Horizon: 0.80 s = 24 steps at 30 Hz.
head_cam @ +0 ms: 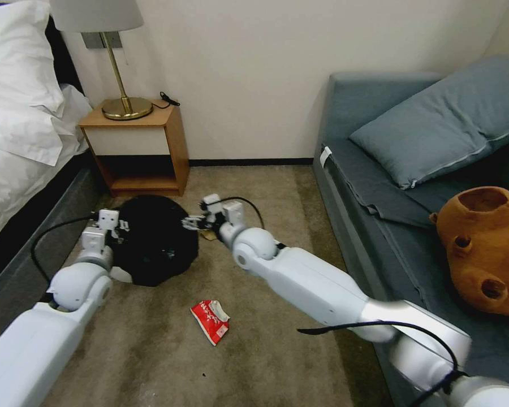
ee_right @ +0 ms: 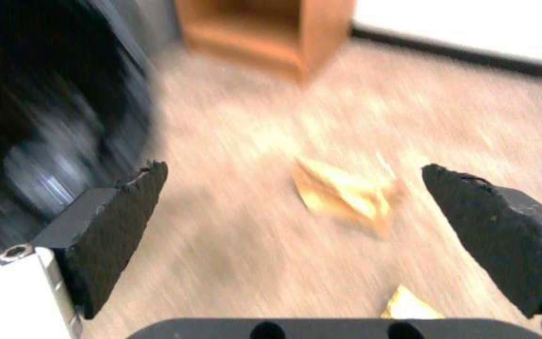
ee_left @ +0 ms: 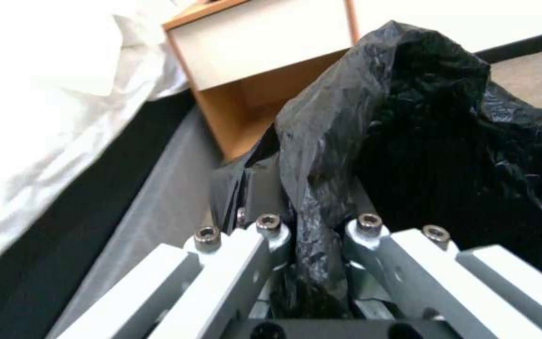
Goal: Pick up the trash bin, then pick up the garbage on the floor and place it into the trash bin.
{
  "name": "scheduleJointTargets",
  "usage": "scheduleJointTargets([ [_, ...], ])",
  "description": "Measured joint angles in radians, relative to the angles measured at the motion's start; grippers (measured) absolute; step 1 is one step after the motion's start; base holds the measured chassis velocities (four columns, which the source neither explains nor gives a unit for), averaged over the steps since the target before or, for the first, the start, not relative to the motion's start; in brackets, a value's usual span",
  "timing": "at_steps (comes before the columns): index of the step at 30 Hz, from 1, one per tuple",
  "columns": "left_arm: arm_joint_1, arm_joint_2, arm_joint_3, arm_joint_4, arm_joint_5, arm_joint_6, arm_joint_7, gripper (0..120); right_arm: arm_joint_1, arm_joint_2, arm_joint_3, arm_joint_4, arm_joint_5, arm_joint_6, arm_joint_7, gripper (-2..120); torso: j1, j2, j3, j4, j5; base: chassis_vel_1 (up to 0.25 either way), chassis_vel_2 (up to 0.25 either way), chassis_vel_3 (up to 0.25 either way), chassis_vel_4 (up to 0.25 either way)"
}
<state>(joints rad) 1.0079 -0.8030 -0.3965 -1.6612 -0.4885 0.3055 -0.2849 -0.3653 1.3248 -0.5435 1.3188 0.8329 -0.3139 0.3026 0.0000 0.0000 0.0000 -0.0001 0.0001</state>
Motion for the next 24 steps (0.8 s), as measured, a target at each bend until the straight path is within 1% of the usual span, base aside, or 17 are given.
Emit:
scheduleJointTargets([
  [1, 0.0, 0.016, -0.016, 0.018, -0.001, -0.007, 0.007, 5, -0.053, -0.021, 0.012, 0.001, -0.033, -0.025, 0.003, 100, 0.0, 0.0, 0.0, 0.0, 0.0001, 0.0, 0.0, 0.0, 0.0],
  [2, 0.0, 0.016, -0.016, 0.018, -0.001, -0.007, 0.007, 5, -0.056, -0.022, 0.013, 0.001, -0.035, -0.026, 0.003, 100, 0.0, 0.0, 0.0, 0.0, 0.0001, 0.0, 0.0, 0.0, 0.0],
  [3, -0.001, 0.025, -0.037, 0.047, -0.002, -0.015, 0.014, 5, -0.158, -0.03, 0.03, -0.022, -0.133, -0.037, -0.02, 100, 0.0, 0.0, 0.0, 0.0, 0.0, 0.0, 0.0, 0.0, 0.0],
  [4, -0.001, 0.025, -0.037, 0.047, -0.002, -0.015, 0.014, 5, -0.158, -0.03, 0.03, -0.022, -0.133, -0.037, -0.02, 100, 0.0, 0.0, 0.0, 0.0, 0.0, 0.0, 0.0, 0.0, 0.0],
  [6, 0.0, 0.026, -0.045, 0.06, -0.002, -0.02, 0.017, 5, -0.213, -0.019, 0.045, -0.05, -0.19, -0.036, -0.036, 100, 0.0, 0.0, 0.0, 0.0001, -0.0001, 0.0, 0.0, 0.0, 0.0],
  [7, 0.0, 0.026, -0.045, 0.06, -0.002, -0.02, 0.017, 5, -0.213, -0.019, 0.045, -0.05, -0.19, -0.036, -0.036, 100, 0.0, 0.0, 0.0, 0.0001, -0.0001, 0.0, 0.0, 0.0, 0.0],
  [10, 0.001, 0.032, -0.051, 0.068, -0.002, -0.023, 0.02, 5, -0.267, 0.001, 0.068, -0.096, -0.248, -0.014, -0.051, 100, 0.0, 0.0, 0.0, 0.0001, -0.0001, 0.0, 0.0, 0.0, 0.0],
  [13, -0.001, 0.034, -0.052, 0.071, -0.002, -0.023, 0.02, 5, -0.298, 0.017, 0.077, -0.123, -0.274, -0.002, -0.058, 100, 0.0, 0.0, 0.0, 0.0001, -0.0001, 0.0, 0.0, 0.0, 0.0],
  [17, -0.003, 0.034, -0.052, 0.071, -0.002, -0.023, 0.02, 5, -0.314, 0.023, 0.077, -0.132, -0.283, 0.002, -0.062, 100, 0.0, 0.0, 0.0, 0.0002, -0.0001, 0.0, 0.0, 0.0, 0.0],
  [20, -0.004, 0.034, -0.048, 0.071, -0.002, -0.023, 0.02, 5, -0.358, 0.035, 0.074, -0.146, -0.304, 0.008, -0.069, 100, 0.0, 0.0, 0.0, 0.0001, -0.0002, 0.0, 0.0, 0.0, 0.0],
  [24, -0.004, 0.036, -0.047, 0.07, -0.002, -0.023, 0.02, 5, -0.384, 0.043, 0.073, -0.146, -0.315, 0.009, -0.075, 100, 0.0, 0.0, 0.0, 0.0001, -0.0002, 0.0, 0.0, 0.0, 0.0],
])
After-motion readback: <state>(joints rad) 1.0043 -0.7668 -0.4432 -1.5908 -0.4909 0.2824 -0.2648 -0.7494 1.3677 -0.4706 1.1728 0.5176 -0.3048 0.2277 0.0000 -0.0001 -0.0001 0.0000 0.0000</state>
